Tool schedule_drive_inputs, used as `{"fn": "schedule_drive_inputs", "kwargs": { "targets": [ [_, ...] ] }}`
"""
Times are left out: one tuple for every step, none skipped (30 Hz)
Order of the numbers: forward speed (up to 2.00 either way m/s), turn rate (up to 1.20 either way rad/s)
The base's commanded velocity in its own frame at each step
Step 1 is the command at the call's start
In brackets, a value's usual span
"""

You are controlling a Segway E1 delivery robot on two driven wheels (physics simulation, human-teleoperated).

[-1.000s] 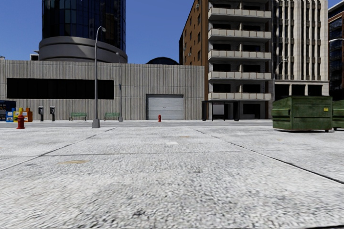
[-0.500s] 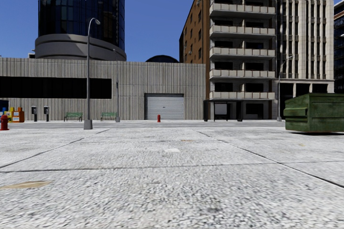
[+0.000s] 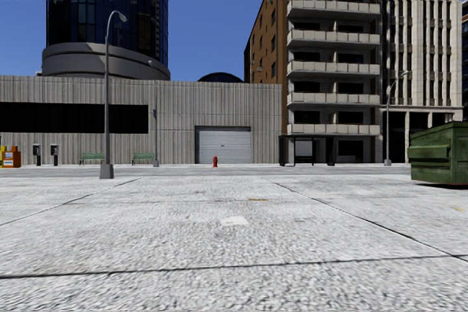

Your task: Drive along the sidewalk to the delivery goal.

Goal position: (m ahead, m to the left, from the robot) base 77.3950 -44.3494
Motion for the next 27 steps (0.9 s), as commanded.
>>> {"fn": "schedule_drive_inputs", "kwargs": {
  "targets": [
    [2.0,0.0],
    [2.0,0.0],
    [2.0,0.0],
    [2.0,0.0],
    [2.0,0.0],
    [2.0,0.0],
    [2.0,0.0],
    [2.0,0.0],
    [2.0,0.0],
    [2.0,0.0],
    [2.0,0.0],
    [2.0,0.0],
    [2.0,0.0],
    [2.0,0.0],
    [2.0,0.0],
    [2.0,0.0],
    [2.0,0.0],
    [2.0,0.0],
    [2.0,0.0],
    [2.0,0.0],
    [2.0,0.0],
    [2.0,0.0],
    [2.0,0.0],
    [2.0,0.0],
    [2.0,0.0],
    [2.0,0.0],
    [2.0,0.0]
  ]
}}
